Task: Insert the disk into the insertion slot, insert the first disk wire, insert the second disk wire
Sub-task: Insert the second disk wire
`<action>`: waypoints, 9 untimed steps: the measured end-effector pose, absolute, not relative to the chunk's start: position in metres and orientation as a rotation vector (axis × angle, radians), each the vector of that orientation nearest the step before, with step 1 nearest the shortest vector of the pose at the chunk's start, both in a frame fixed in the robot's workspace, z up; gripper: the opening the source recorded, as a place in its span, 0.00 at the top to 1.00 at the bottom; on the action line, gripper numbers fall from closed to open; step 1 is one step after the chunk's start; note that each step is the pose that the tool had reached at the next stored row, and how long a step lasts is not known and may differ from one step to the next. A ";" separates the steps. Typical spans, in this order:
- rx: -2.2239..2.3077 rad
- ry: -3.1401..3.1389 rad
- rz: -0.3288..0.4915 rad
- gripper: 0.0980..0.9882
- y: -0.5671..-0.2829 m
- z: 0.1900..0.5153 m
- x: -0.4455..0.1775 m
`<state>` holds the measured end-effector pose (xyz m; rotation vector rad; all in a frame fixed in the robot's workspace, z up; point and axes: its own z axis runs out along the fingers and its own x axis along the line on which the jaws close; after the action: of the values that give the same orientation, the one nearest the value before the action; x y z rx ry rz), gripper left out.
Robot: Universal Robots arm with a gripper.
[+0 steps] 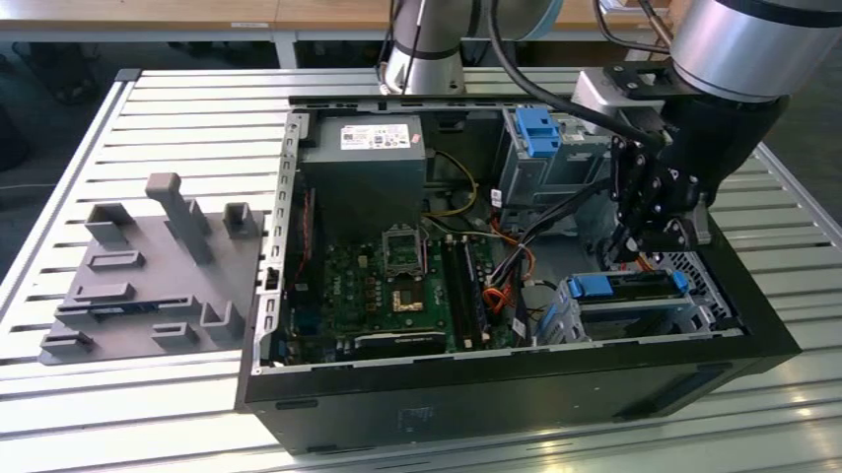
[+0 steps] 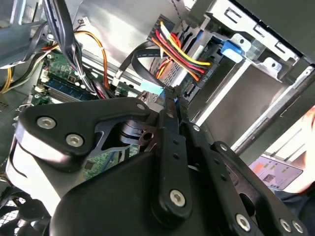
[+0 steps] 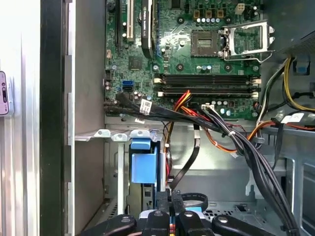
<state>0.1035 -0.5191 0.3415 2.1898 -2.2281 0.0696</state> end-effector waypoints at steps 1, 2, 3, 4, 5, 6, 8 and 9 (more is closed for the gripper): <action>2.190 -2.228 0.070 0.94 -0.520 0.341 0.103; 2.190 -2.228 0.069 0.94 -0.521 0.341 0.103; 2.190 -2.228 0.069 0.94 -0.523 0.341 0.103; 2.190 -2.228 0.070 0.94 -0.524 0.340 0.103; 2.190 -2.228 0.069 0.94 -0.526 0.340 0.103; 2.190 -2.228 0.069 0.94 -0.527 0.340 0.103; 2.190 -2.228 0.069 0.94 -0.529 0.339 0.103; 2.189 -2.228 0.069 0.94 -0.530 0.339 0.103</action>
<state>0.1035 -0.5298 0.3386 2.1895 -2.2284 0.0694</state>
